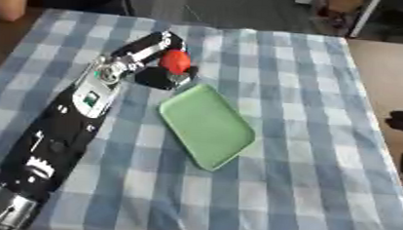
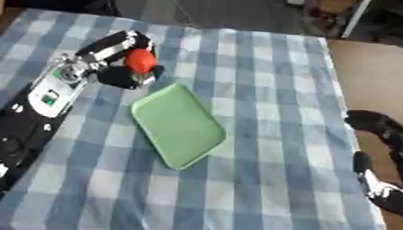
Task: Pick up objects on the table and place them in the box.
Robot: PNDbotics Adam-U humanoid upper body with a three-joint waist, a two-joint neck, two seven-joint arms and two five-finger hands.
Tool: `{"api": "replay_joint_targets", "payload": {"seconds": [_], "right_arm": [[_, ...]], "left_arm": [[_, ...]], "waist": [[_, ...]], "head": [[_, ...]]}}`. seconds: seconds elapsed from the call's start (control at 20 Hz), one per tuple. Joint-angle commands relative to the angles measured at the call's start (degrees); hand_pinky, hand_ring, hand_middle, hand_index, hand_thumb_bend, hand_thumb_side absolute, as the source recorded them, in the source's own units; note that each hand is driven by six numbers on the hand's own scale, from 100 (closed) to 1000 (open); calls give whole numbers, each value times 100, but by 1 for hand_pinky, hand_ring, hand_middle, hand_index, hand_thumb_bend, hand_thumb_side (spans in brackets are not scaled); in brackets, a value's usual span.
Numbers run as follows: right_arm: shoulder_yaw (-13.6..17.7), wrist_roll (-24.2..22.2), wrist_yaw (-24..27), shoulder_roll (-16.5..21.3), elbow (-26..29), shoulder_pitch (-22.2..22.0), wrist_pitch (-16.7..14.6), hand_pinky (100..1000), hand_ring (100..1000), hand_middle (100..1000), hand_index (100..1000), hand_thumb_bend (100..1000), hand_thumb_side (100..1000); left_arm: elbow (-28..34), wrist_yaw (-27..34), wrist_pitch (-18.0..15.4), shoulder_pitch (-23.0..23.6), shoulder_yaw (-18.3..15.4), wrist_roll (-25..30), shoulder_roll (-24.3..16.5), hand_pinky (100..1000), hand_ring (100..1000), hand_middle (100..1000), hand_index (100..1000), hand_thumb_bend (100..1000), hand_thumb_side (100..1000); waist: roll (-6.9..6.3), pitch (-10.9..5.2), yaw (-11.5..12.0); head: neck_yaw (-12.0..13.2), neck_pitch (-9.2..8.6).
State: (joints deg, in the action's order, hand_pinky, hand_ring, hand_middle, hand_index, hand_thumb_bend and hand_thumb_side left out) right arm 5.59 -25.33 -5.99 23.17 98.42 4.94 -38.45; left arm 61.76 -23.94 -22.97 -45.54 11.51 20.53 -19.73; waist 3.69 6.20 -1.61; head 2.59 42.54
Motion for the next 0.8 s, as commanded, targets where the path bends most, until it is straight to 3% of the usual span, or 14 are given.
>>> {"api": "replay_joint_targets", "payload": {"seconds": [0.05,0.8], "right_arm": [[18,-1368,38,90,63,80,-1351,832,829,855,844,100,457],[-6,-1410,67,87,69,75,-1351,832,829,855,844,100,460]], "left_arm": [[104,-16,-117,-173,80,37,16,601,310,247,320,100,408],[374,-147,-550,-81,527,215,135,609,316,243,336,100,388]], "waist": [[3,-63,-6],[-7,-77,-11]], "head": [[45,-52],[103,-47]]}}
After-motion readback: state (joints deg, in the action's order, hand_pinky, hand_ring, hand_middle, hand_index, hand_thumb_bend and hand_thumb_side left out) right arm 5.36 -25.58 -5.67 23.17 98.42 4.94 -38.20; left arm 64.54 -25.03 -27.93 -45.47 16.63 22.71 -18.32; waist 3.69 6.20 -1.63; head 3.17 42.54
